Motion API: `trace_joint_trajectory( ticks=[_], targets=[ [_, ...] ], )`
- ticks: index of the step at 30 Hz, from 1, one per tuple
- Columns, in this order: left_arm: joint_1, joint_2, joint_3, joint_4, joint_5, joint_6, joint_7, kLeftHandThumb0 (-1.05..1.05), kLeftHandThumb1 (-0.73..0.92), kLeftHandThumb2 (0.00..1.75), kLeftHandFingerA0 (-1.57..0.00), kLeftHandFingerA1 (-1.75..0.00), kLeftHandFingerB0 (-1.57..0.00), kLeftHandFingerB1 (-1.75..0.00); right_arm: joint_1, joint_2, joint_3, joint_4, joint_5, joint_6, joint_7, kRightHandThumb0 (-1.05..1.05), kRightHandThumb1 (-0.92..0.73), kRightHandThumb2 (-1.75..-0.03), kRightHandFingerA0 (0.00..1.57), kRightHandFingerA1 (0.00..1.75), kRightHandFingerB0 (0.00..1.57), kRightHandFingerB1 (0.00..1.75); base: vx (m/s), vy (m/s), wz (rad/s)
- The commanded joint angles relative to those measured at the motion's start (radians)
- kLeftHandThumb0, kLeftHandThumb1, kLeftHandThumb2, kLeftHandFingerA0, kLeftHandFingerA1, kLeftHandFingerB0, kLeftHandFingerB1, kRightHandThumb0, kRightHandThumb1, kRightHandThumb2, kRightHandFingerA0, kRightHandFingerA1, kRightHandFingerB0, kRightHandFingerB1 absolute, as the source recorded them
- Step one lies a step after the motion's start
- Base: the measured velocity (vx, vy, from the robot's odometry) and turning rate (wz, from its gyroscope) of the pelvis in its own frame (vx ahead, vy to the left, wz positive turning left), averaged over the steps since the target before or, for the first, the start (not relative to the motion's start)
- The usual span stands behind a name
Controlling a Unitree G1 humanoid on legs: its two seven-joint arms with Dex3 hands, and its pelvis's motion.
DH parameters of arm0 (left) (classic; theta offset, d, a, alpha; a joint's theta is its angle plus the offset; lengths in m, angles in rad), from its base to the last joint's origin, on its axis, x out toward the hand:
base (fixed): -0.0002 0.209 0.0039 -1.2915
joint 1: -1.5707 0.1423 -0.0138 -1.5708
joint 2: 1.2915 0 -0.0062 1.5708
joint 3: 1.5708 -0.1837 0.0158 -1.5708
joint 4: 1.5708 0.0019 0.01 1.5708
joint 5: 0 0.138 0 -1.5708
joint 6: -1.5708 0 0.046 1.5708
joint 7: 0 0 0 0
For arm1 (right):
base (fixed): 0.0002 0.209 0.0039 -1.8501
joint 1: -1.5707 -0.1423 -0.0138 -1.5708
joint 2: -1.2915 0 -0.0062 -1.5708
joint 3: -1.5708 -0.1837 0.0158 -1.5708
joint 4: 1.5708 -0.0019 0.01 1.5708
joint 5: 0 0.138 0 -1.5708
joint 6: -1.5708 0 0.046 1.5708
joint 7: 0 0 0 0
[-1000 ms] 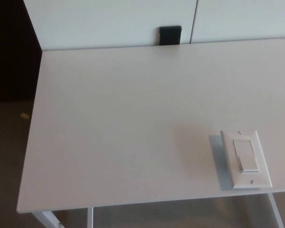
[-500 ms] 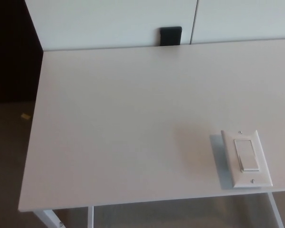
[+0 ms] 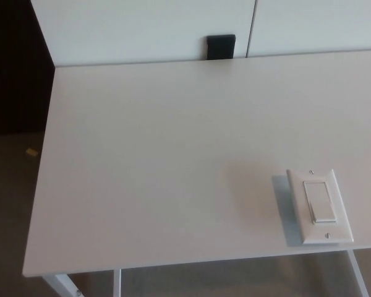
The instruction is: The robot walk towards a table in front and then clicks the light switch button using the right hand's index finger
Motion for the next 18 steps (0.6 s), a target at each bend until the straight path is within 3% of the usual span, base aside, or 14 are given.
trace_joint_trajectory(
  ticks=[1, 4, 5, 6, 7, 17, 18],
  targets=[
    [0.018, 0.001, 0.005, -0.017, -0.006, 0.015, 0.0, -0.3, 0.59, 0.57, -0.43, -0.4, -0.38, -0.35, 0.006, -0.025, 0.007, 0.0, -0.018, -0.002, -0.009, -0.64, -0.55, -0.58, 0.74, 0.57, 0.54, 0.48, 0.0, 0.0, 0.0],
    [0.015, -0.002, 0.007, -0.021, -0.009, 0.027, 0.0, -0.29, 0.59, 0.57, -0.43, -0.4, -0.38, -0.35, 0.003, -0.028, 0.01, 0.004, -0.022, -0.015, -0.014, -0.62, -0.56, -0.57, 0.76, 0.57, 0.55, 0.48, 0.0, 0.0, 0.0],
    [0.01, -0.001, 0.007, -0.019, -0.005, 0.026, 0.002, -0.3, 0.59, 0.58, -0.43, -0.39, -0.38, -0.35, -0.007, -0.023, 0.006, 0.012, -0.012, -0.007, -0.009, -0.62, -0.44, -0.88, 0.75, 0.71, 0.44, 0.57, 0.0, 0.0, 0.0],
    [0.008, -0.001, 0.007, -0.013, -0.004, 0.02, 0.003, -0.3, 0.58, 0.57, -0.44, -0.4, -0.38, -0.35, -0.005, -0.022, 0.006, 0.008, -0.011, -0.003, -0.008, -0.63, -0.44, -0.89, 0.75, 0.71, 0.44, 0.57, 0.0, 0.0, 0.0],
    [0.005, -0.001, 0.009, -0.009, -0.007, 0.02, 0.0, -0.29, 0.58, 0.57, -0.43, -0.4, -0.38, -0.35, -0.004, -0.022, 0.007, 0.003, -0.012, 0.001, -0.008, -0.64, -0.54, -0.58, 0.76, 0.57, 0.55, 0.48, 0.0, 0.0, 0.0],
    [-0.003, 0.0, 0.009, 0.0, -0.007, 0.021, -0.01, -0.29, 0.59, 0.58, -0.42, -0.4, -0.36, -0.35, 0.008, -0.03, 0.017, -0.019, -0.023, 0.013, -0.014, -0.61, -0.55, -0.57, 0.73, 0.56, 0.54, 0.47, 0.0, 0.0, 0.02],
    [-0.002, 0.001, 0.009, -0.001, -0.006, 0.018, -0.01, -0.28, 0.59, 0.58, -0.42, -0.4, -0.36, -0.35, 0.01, -0.029, 0.016, -0.022, -0.02, 0.018, -0.014, -0.6, -0.44, -0.88, 0.72, 0.7, 0.44, 0.56, -0.04, -0.036, 0.12]
  ],
)
